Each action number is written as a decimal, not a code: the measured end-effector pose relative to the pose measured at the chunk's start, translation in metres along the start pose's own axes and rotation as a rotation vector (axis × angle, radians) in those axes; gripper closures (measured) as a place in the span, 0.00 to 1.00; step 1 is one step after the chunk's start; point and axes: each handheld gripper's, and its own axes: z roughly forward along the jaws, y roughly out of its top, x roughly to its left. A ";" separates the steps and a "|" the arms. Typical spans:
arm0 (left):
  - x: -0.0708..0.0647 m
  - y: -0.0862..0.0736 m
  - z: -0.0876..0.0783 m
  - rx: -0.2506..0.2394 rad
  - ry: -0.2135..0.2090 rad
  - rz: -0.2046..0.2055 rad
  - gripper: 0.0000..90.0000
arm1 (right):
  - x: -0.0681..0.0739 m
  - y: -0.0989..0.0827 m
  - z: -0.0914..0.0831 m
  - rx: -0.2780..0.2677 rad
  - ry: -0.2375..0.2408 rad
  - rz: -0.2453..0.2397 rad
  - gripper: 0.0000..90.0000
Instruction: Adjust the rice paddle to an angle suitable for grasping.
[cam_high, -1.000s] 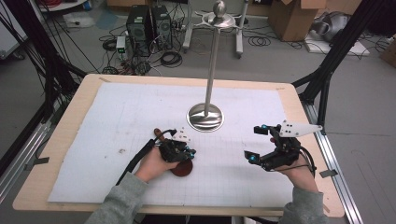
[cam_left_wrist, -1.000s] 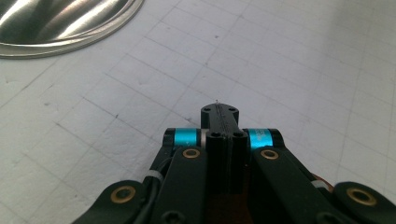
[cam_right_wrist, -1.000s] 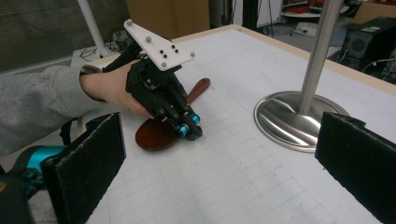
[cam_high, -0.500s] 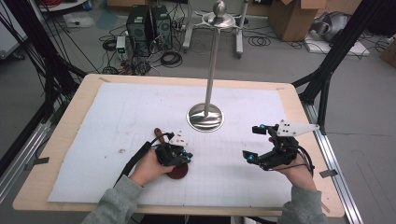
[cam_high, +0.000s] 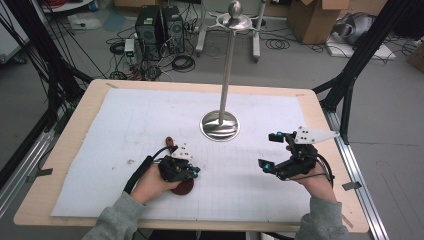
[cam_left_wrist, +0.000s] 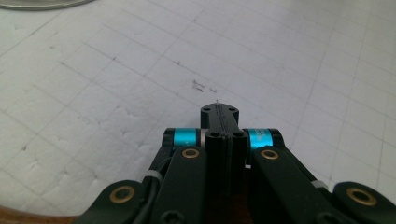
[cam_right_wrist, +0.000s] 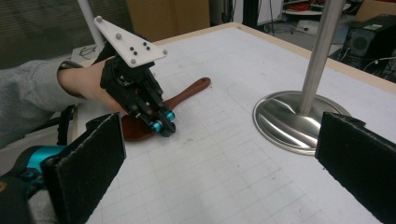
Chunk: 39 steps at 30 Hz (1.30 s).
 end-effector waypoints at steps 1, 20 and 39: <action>0.000 -0.001 -0.001 0.000 0.001 -0.004 0.99 | 0.000 0.000 0.000 0.002 0.002 0.002 0.00; 0.001 -0.011 -0.015 0.020 0.000 0.022 0.99 | -0.002 0.001 0.005 0.016 0.006 0.002 0.00; 0.013 -0.034 -0.039 0.001 -0.011 -0.013 0.99 | -0.002 0.000 0.010 0.034 0.012 -0.002 0.00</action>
